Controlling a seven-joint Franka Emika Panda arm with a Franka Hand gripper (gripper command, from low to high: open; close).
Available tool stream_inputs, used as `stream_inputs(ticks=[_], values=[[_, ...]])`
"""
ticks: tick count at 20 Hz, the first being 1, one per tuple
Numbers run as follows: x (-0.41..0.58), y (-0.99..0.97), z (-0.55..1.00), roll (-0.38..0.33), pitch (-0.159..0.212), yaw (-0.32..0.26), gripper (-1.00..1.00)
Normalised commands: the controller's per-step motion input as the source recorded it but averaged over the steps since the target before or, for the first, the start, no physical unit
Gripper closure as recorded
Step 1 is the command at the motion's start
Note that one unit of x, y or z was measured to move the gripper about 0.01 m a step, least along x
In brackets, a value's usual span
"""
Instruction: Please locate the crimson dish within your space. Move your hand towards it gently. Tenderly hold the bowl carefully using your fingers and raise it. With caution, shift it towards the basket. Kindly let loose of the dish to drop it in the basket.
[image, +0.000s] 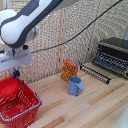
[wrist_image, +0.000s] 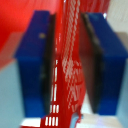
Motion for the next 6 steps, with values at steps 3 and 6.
stream_inputs(ticks=[3, 6], values=[[0.533, -0.32, 0.63, 0.000, -0.190, 0.009, -1.00], [0.469, -0.25, 0.48, 0.000, -0.240, 0.013, -1.00]])
